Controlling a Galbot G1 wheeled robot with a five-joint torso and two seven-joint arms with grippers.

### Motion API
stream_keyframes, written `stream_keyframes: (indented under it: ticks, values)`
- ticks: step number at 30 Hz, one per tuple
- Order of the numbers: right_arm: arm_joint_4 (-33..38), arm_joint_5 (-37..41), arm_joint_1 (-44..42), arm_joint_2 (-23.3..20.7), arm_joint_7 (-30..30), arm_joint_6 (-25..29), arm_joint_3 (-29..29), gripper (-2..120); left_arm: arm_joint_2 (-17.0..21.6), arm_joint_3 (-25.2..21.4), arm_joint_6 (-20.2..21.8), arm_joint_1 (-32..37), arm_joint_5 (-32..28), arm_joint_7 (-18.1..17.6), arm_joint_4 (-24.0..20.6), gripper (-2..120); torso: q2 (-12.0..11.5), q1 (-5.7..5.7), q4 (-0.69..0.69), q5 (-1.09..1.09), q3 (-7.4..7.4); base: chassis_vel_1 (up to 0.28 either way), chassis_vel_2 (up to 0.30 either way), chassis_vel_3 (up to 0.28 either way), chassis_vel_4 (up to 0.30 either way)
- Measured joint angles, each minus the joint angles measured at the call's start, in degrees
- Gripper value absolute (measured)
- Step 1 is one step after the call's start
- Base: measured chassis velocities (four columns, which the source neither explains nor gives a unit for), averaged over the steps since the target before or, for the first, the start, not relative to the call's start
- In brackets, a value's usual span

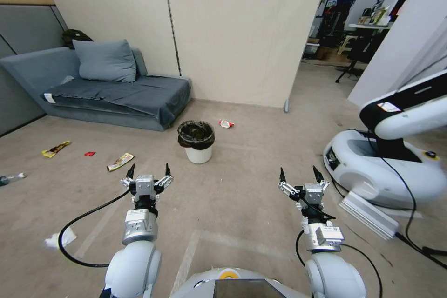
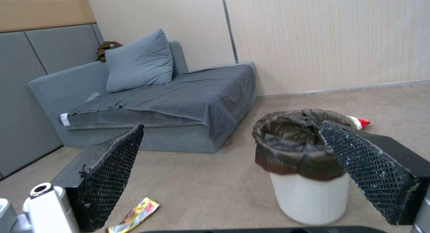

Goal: Pick up the trash bin, then pick up the garbage from the floor and place it into the trash bin.

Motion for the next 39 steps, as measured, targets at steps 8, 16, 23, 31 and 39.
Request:
stream_keyframes:
  ticks: [8, 16, 23, 31, 39]
  values:
    - [-0.03, 0.05, 0.00, 0.00, -0.14, 0.05, -0.01, 100, -0.03, 0.00, -0.05, -0.10, 0.00, 0.00, 0.06, 100, 0.00, 0.00, 0.01, 0.05, 0.00, -0.209, 0.220, 0.226, -0.220]
    - [-0.17, 0.09, 0.03, -0.01, -0.33, 0.13, -0.02, 100, -0.09, 0.10, -0.07, -0.08, 0.00, 0.00, 0.09, 100, 0.00, -0.01, 0.02, 0.06, 0.00, -0.225, 0.214, 0.223, -0.221]
    - [-0.41, 0.19, 0.06, 0.00, -0.68, 0.26, -0.02, 100, -0.12, 0.12, -0.06, -0.14, 0.00, 0.00, 0.17, 100, 0.00, -0.01, 0.00, -0.08, 0.00, -0.206, 0.181, 0.219, -0.198]
    - [-0.45, 0.17, 0.07, -0.01, -0.72, 0.27, -0.03, 100, -0.14, 0.11, -0.08, -0.14, 0.00, -0.04, 0.22, 100, 0.00, -0.01, 0.02, 0.02, -0.01, -0.183, 0.173, 0.180, -0.184]
    - [-0.47, 0.17, 0.06, -0.01, -0.76, 0.30, -0.03, 100, -0.16, 0.12, -0.10, -0.17, 0.01, -0.07, 0.30, 100, 0.00, -0.01, 0.01, 0.00, 0.00, -0.198, 0.188, 0.191, -0.182]
